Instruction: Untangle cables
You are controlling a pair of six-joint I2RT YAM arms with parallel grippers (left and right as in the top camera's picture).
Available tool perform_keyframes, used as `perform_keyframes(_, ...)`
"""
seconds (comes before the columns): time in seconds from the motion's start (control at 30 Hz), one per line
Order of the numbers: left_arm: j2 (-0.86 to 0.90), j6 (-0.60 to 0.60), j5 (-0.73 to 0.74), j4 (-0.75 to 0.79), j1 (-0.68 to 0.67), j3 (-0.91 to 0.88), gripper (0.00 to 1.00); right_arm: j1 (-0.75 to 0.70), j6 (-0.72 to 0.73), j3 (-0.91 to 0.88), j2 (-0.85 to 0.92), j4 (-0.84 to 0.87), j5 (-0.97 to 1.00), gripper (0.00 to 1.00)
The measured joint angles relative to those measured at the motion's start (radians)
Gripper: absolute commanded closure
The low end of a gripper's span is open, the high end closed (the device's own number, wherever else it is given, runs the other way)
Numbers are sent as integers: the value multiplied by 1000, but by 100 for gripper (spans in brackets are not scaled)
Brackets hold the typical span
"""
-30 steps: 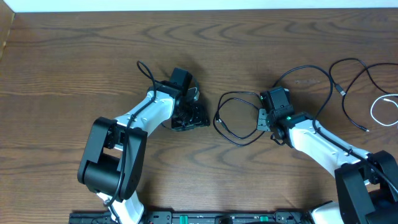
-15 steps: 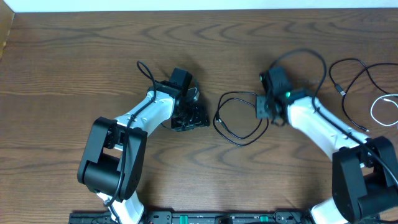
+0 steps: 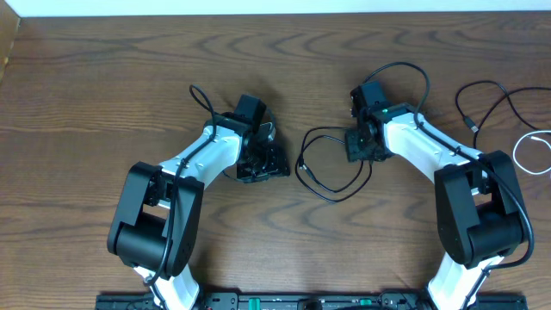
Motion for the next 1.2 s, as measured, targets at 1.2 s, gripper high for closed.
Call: perform_keyframes(1.2,0,0,0,-3,0,0,40,-32,20,60,-394,-145,-84,79)
